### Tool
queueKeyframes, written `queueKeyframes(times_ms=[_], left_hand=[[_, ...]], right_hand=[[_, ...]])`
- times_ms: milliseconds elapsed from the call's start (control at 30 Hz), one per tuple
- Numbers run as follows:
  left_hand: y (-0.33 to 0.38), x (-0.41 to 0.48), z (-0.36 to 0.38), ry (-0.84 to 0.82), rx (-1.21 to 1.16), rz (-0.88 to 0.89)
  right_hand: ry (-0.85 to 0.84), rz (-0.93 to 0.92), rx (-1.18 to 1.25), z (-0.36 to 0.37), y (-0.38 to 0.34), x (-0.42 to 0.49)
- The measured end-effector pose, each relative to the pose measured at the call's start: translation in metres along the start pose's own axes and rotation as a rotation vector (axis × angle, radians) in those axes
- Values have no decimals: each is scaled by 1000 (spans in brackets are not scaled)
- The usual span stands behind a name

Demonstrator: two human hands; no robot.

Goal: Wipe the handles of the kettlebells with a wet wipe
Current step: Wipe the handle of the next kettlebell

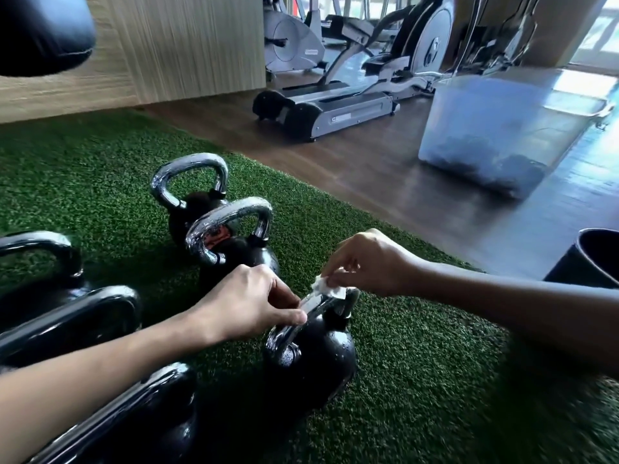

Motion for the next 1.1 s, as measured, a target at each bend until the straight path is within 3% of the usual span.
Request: queueKeyframes(times_ms=[133, 233, 367, 533, 733, 900, 1100], left_hand=[[0, -1, 0, 39, 34, -32], [4, 0, -4, 10, 58, -40], [13, 3, -7, -32, 109, -99], [25, 2, -10, -14, 227, -184], [30, 1, -10, 39, 312, -196], [47, 19, -5, 19, 186, -140], [48, 20, 4, 82, 190, -188]], right_hand=[[-26, -121, -60, 9, -12, 0], [18, -88, -11, 6, 6, -10], [230, 77, 173, 19, 33, -27], [381, -46, 142, 43, 14, -28], [606, 56, 248, 50, 30, -35], [567, 3, 286, 55, 22, -35], [589, 109, 497, 59, 47, -43]])
Point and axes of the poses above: each hand's wrist, its own x-axis towards the middle knuckle, its own z-axis out of the palm, y = z × x, the point moved 3 cm from there along x, towards the middle knuckle, and after that the axes turned 13 degrees about -y, right-handed, at the moved point
